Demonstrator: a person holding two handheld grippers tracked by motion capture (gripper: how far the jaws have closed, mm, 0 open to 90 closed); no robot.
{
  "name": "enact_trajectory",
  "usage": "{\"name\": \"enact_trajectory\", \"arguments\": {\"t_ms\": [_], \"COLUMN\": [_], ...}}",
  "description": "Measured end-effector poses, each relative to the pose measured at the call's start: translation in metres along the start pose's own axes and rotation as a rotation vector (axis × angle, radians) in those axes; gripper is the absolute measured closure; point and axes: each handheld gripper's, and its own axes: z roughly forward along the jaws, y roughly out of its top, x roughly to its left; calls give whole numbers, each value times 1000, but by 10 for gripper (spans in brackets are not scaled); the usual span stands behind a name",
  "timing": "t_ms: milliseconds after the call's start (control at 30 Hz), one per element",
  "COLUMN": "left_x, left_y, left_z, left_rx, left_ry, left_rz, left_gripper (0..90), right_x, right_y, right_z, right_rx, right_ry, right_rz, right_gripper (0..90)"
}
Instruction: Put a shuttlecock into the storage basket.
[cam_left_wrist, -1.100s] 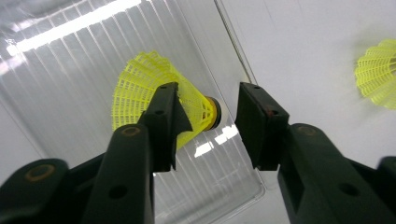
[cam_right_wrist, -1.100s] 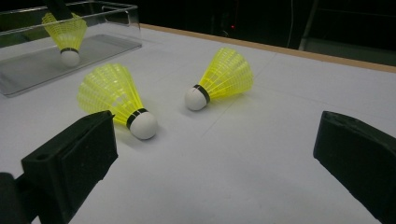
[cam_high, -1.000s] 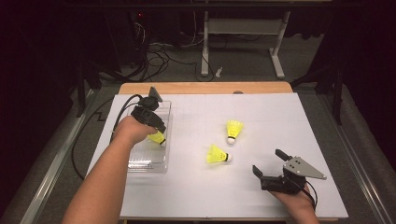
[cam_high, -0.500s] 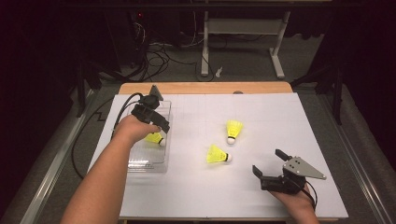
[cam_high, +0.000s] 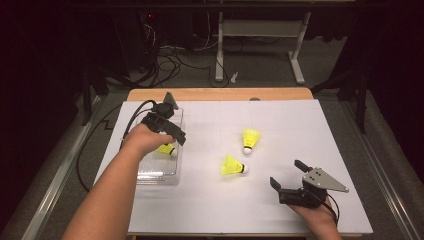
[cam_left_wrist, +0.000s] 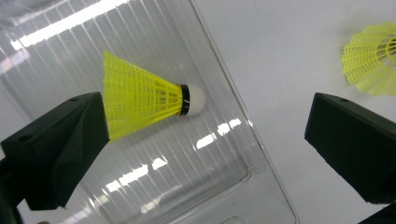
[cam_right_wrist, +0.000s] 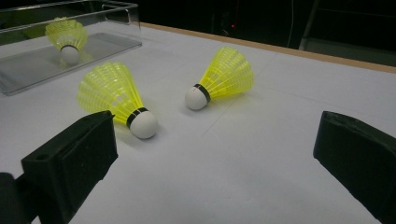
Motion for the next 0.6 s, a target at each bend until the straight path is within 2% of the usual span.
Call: {"name": "enact_trajectory", "arguments": {"t_ms": [67,100,133,167,300,600], "left_x": [-3,-2,-5,-5,-10,-13], "left_y": [-2,-3,-5,-6,-12,-23], "left_z": [-4,-3,-4,-4,-7,-9], "left_rx": [13,7,25,24,46,42], "left_ry": [13,8,24,29,14,4], "left_rz": [-12,9,-3,12,27,38], "left_gripper": [10,15,15,16,16,25], "right_x": [0,1,1,1,2,3], "right_y": [0,0,0,0,0,0], "right_z": [0,0,0,0,0,1], "right_rx": [-1,-1,-1,-1,-1,2], "right_ry": [-1,0,0,-1,-4,-1], "right_rz": [0,-1,-1,-3,-1,-8], "right_gripper": [3,3,3,3,3,3]}}
